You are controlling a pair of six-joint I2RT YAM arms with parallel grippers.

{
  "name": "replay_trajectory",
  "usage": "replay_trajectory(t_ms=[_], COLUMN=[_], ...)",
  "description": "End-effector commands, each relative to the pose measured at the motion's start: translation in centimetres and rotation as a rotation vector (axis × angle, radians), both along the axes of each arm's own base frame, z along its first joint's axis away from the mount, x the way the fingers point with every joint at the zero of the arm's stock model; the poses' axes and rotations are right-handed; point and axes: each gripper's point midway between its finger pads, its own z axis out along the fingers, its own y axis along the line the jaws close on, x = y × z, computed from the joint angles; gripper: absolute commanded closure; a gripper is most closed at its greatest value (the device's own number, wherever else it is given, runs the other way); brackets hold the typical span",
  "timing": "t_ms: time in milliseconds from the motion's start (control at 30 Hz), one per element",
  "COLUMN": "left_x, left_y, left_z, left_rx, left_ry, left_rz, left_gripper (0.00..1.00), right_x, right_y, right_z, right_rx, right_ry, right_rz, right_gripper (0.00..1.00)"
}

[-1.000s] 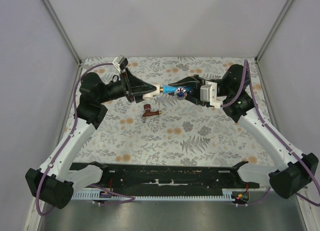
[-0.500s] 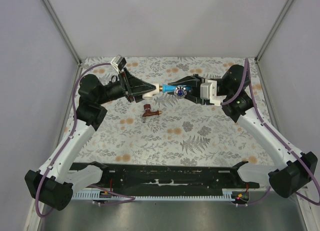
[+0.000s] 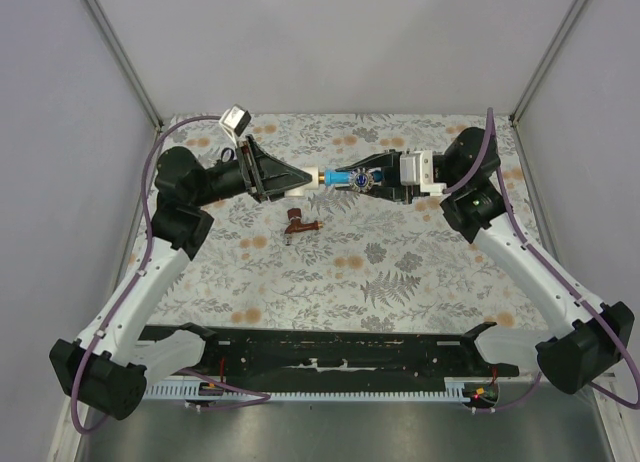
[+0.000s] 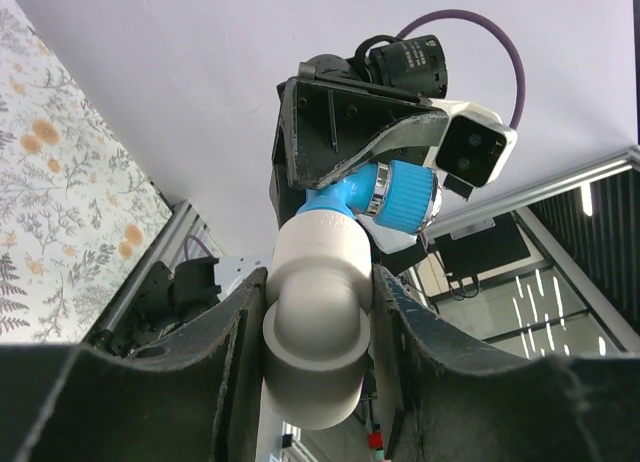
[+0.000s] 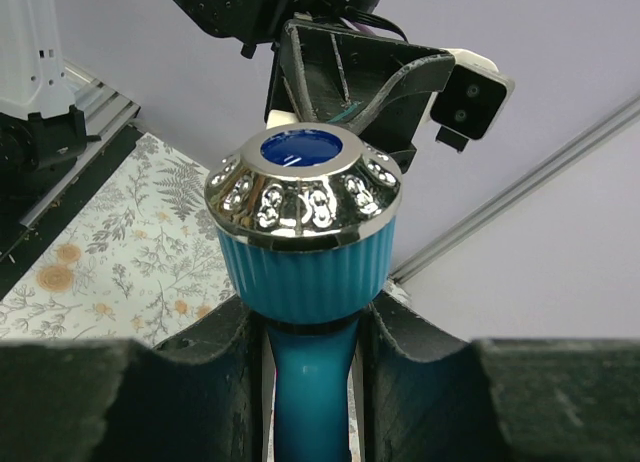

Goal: Install the water faucets

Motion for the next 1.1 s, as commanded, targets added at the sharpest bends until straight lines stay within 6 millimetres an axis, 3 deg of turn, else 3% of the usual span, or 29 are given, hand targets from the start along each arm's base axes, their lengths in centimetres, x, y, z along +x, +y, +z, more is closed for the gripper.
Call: replay_trajectory(t_ms=[0, 233, 467, 767, 1067], left_x=[-1.4, -2.1, -1.9, -1.7, -2.7], left_y=[0.0, 0.2, -0.1, 0.1, 0.5], left_z=[3.7, 4.9, 3.3, 2.7, 2.0], left_rx=[-0.07, -0.113, -0.028, 0.023, 0.016], left_ry=[-0.231, -0.332, -0.491, -0.75, -1.05], left_rz=[-0.014, -0.025, -0.032, 0.011, 0.035], left_gripper=[0.98, 0.98, 0.98, 0.98, 0.98], right_x=[-0.4, -0.2, -0.1, 0.0, 1.0], right_y=[0.8, 1.2, 1.5, 2.0, 2.4], right_z=[0.1, 0.3, 0.3, -0.8, -3.2], right_rx=[-0.011, 0.015, 0.016, 0.02, 0.016], right_ry=[0.124, 0.257, 0.46, 0.717, 1.132], right_rz=[0.026, 0.023, 0.007, 0.006, -0.041], right_gripper=[1.0, 1.0, 1.0, 1.0, 1.0])
